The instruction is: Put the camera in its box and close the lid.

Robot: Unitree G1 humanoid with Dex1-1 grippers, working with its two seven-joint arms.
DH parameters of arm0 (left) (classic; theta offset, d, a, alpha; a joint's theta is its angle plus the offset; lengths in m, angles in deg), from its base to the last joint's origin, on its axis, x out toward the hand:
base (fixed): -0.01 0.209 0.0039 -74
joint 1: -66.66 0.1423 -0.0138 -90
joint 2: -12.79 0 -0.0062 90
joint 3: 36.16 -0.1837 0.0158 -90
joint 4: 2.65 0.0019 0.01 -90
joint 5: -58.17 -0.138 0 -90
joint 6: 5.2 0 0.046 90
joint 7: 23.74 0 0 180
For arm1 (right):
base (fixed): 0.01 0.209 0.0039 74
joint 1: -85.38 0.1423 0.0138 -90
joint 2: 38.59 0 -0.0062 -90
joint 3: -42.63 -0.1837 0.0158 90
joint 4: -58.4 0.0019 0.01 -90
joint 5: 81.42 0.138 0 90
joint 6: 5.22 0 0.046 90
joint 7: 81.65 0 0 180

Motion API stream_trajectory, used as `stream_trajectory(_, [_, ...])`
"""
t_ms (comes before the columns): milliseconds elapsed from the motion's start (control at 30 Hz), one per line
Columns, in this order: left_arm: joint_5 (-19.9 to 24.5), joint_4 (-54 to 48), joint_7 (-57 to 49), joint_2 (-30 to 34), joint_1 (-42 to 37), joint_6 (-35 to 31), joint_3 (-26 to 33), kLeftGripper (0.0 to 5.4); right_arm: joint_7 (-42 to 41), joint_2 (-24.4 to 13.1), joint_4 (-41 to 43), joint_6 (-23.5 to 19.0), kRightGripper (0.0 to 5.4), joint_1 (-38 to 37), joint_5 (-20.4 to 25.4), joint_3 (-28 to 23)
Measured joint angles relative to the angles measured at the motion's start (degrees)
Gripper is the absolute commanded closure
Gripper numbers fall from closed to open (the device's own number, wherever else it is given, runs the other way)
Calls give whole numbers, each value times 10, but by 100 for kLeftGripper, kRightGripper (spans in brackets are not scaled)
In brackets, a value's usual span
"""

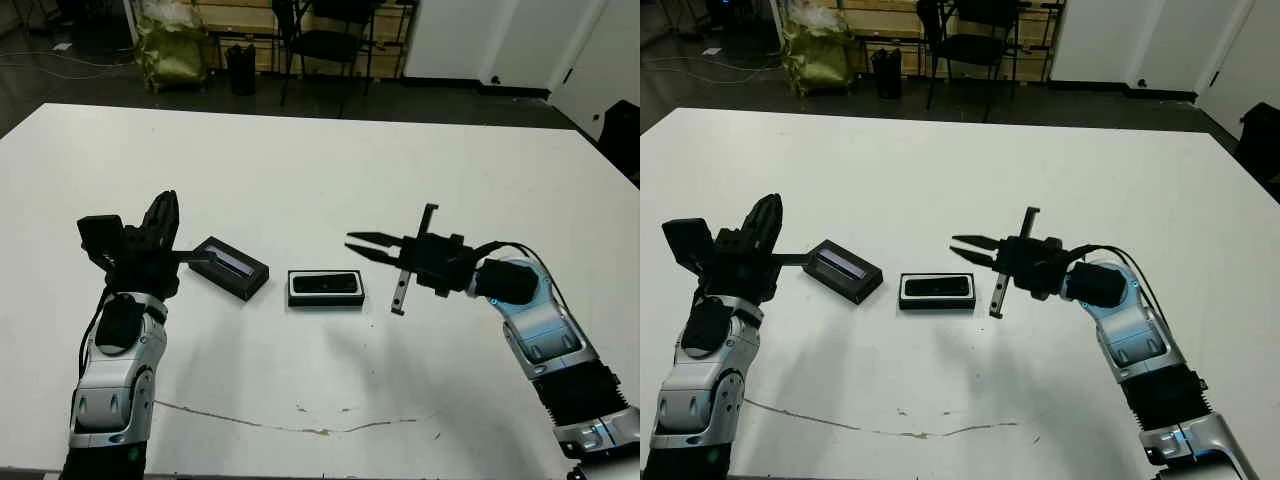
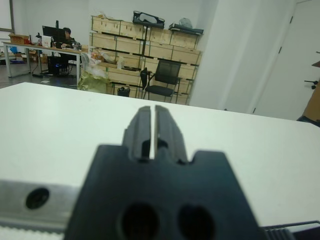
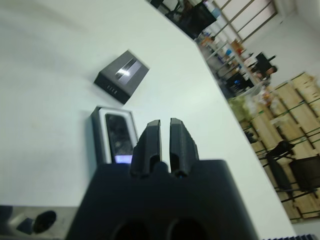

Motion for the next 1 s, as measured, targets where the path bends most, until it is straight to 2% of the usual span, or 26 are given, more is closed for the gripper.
stream_trajectory(200, [0,-2,-1,0,1,-1,-1,540,16,8,-53,24,537,0,-30,24])
stream_trajectory(600, [1,-6,-2,0,2,-4,-1,540,43,22,-117,53,537,2,-68,37])
stream_trajectory(1000, [3,-7,-2,0,3,-5,-1,540,43,20,-121,19,537,4,-83,43])
